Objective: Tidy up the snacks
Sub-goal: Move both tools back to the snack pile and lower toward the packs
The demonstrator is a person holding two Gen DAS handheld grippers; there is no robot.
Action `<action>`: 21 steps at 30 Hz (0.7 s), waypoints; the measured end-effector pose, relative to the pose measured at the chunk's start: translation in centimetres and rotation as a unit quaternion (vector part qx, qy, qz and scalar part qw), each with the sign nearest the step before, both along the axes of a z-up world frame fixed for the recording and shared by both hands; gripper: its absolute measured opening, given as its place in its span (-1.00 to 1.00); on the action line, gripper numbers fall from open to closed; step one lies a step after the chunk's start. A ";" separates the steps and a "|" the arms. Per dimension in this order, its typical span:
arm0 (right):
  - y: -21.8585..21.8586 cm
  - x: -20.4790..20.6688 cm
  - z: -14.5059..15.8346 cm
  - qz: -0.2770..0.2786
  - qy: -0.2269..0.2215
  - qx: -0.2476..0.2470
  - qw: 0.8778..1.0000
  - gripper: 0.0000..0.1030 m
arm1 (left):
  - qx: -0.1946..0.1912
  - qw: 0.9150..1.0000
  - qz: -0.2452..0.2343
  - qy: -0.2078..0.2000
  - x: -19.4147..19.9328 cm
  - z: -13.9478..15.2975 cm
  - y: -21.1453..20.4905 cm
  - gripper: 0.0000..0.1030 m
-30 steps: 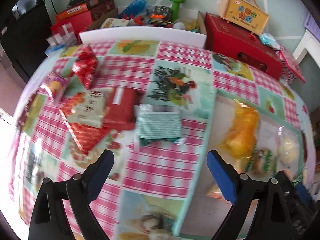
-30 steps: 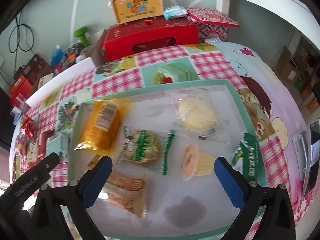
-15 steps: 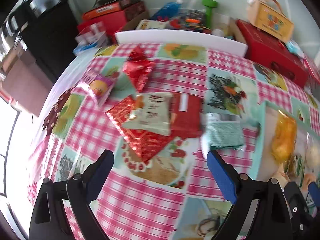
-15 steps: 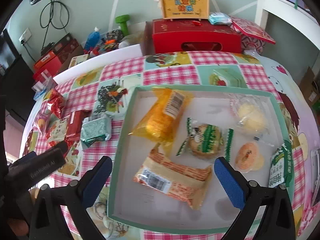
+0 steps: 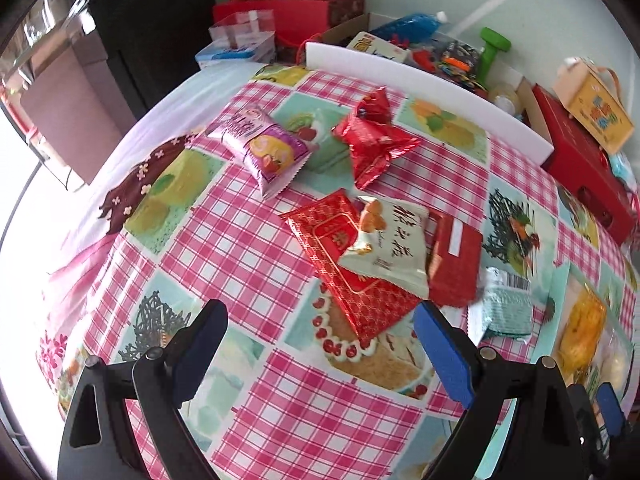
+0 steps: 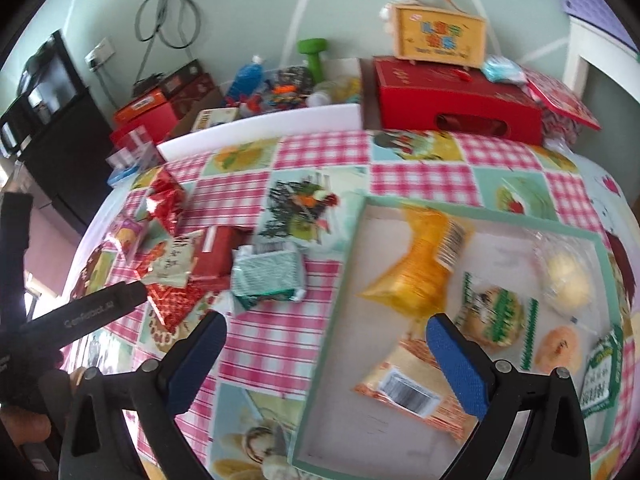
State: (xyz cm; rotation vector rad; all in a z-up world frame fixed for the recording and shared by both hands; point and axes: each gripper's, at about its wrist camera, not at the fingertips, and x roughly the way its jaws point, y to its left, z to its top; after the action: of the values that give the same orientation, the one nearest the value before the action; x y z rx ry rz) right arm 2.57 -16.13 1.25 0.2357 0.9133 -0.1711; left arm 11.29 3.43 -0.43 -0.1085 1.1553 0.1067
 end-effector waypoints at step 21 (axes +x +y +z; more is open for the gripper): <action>3.1 7.4 -4.0 0.052 0.034 -0.002 0.998 0.61 | -0.050 0.998 0.033 0.009 4.9 -2.8 1.4 0.83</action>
State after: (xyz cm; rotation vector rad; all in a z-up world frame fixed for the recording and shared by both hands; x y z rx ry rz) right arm 9.97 -13.02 -2.79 0.1785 0.9904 -0.0853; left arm 16.20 4.83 -3.28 -0.2341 1.1748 0.1091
